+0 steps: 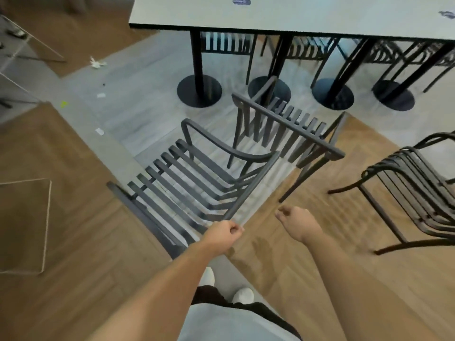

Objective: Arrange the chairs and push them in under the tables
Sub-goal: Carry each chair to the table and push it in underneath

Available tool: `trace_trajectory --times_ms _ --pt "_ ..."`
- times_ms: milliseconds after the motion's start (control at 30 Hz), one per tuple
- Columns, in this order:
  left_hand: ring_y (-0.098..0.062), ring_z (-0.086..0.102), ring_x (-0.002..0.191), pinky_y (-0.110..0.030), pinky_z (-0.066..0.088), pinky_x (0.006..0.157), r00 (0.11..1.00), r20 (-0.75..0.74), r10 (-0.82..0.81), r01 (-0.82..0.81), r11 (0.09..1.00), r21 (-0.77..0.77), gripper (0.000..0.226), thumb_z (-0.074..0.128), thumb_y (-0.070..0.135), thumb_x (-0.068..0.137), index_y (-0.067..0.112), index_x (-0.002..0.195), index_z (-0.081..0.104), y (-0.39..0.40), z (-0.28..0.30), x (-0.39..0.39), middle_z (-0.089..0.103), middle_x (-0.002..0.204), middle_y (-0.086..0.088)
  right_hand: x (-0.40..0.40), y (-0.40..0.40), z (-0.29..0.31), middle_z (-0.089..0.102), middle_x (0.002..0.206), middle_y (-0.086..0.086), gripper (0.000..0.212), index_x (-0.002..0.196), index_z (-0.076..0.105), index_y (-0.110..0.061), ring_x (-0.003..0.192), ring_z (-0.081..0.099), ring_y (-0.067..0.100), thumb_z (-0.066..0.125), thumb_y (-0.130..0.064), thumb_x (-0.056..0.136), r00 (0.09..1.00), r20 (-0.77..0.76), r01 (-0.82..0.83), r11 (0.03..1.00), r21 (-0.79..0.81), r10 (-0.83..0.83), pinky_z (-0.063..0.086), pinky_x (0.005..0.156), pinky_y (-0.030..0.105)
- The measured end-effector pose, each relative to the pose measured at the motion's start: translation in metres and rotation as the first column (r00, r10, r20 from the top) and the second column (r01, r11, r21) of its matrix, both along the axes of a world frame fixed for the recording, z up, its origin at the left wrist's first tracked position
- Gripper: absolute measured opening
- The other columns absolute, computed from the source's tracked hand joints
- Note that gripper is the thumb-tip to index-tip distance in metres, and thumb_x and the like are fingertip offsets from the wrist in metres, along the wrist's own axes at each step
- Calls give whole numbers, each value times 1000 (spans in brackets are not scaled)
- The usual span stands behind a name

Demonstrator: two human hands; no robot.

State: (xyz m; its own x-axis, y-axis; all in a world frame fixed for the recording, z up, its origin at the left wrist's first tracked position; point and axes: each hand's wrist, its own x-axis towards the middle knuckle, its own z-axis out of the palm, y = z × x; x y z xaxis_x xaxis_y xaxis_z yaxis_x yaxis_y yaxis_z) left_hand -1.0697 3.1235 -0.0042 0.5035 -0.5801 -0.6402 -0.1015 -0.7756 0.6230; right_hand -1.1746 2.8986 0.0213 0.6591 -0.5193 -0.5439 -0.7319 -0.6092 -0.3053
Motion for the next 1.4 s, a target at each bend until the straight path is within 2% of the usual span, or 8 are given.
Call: trace_trajectory --times_ms 333,500,600,700,800,900,1067,1400 --pt "-15 65 107 -31 51 94 936 -272 223 -219 975 44 39 60 54 96 28 125 65 -26 -28 -29 69 116 5 73 -21 -17 67 126 3 58 133 61 -20 117 61 24 40 -62 101 994 88 41 980 192 -59 46 95 36" --pt "-9 57 119 -25 41 98 733 -369 572 -558 815 156 66 64 72 87 28 136 61 -36 -37 -53 62 129 11 112 -49 -48 71 112 2 66 118 65 -22 106 65 23 37 -76 93 986 15 145 904 401 -165 50 98 45" --pt "-7 63 112 -29 46 102 426 -403 810 -838 521 161 99 63 96 58 27 129 67 -37 -44 -71 69 123 10 130 -58 -60 72 106 3 61 115 64 -15 96 70 22 49 -70 93 948 -99 302 751 587 -303 56 83 37" --pt "-18 62 120 -41 42 113 -31 -539 841 -984 68 162 87 63 88 70 22 126 58 -42 -47 -77 69 124 -2 147 -67 -74 73 104 6 47 112 65 -12 94 71 21 60 -56 95 886 -176 429 617 660 -428 59 85 37" --pt "-20 62 122 -41 39 118 -435 -628 646 -884 -440 159 70 60 74 84 24 133 52 -44 -50 -71 67 127 -7 163 -70 -86 74 98 8 37 115 67 -11 81 69 22 68 -42 95 819 -252 521 484 703 -516 59 67 33" --pt "-18 68 113 -36 44 114 -634 -637 437 -683 -703 197 63 68 58 91 12 133 63 -32 -54 -57 70 125 -8 173 -64 -94 74 99 11 28 113 66 -7 83 71 24 68 -28 96 719 -304 589 318 743 -625 60 67 36" --pt "-24 74 105 -38 57 99 -741 -637 213 -470 -842 264 37 69 23 99 6 130 61 -9 -64 -30 73 120 -13 181 -54 -100 68 98 9 24 113 63 -5 89 69 26 66 -16 91 630 -308 672 301 677 -713 61 86 44" --pt "-19 65 92 -34 54 101 -799 -564 209 -461 -815 351 18 55 4 99 4 117 53 17 -69 -14 60 116 -10 181 -32 -91 66 108 13 32 117 58 -8 89 68 29 61 -6 86 534 -300 748 276 604 -790 58 90 43"
